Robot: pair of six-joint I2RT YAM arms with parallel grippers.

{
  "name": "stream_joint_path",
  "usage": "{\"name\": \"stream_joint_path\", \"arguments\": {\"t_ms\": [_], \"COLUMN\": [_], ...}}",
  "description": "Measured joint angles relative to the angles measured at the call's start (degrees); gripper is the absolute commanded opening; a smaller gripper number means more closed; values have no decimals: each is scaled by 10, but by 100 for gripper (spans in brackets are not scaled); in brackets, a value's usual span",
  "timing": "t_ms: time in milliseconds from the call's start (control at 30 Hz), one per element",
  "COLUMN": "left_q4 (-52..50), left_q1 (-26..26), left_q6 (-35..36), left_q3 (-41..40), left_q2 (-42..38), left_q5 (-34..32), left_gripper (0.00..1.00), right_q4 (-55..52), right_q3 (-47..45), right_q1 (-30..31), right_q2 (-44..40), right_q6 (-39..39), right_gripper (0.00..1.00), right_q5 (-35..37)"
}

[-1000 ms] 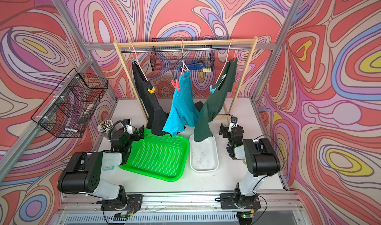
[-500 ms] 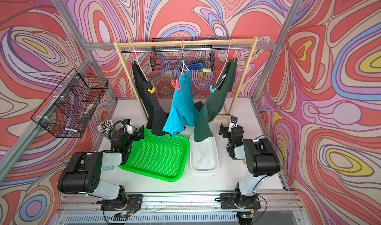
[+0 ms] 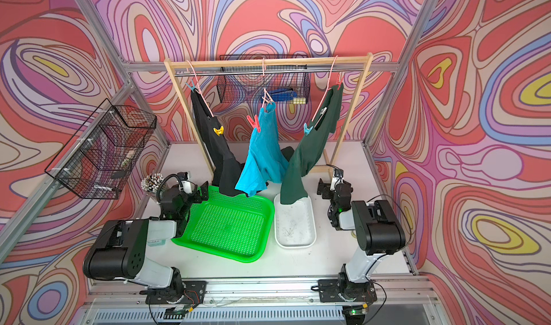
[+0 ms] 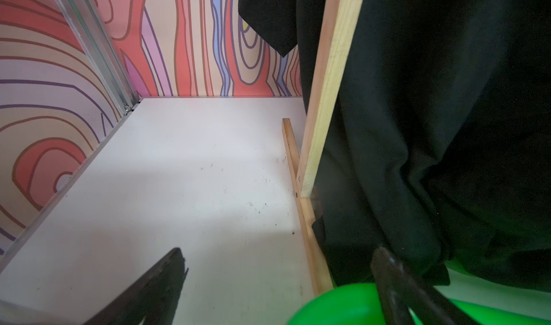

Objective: Remove the clothespins securing t-shirts to the hanger
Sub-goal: Pick up the hanger from the clothes rail.

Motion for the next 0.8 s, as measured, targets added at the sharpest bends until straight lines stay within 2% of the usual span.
{"name": "stream_joint_path", "arguments": {"t_ms": [167, 400, 700, 800], "left_q4": [0, -55, -134, -196], "left_q1": [0, 0, 0, 0], "left_q6": [-6, -15, -67, -93], "left_q3": [-2, -15, -25, -5], "left_q2": [-3, -55, -211, -248], "left_q5": [-8, -51, -169, -205], "left_gripper": [100, 100, 100, 100], "right_q4": [-50, -199, -407, -490], "right_q3": [7, 100, 156, 180], "right_q1": [0, 0, 1, 2], "right_q2": [-26, -120, -169, -178], "right_q6": [-1, 17, 103, 136], "right_gripper": [98, 98, 98, 98], "right_q5": [-2, 10, 56, 60]}}
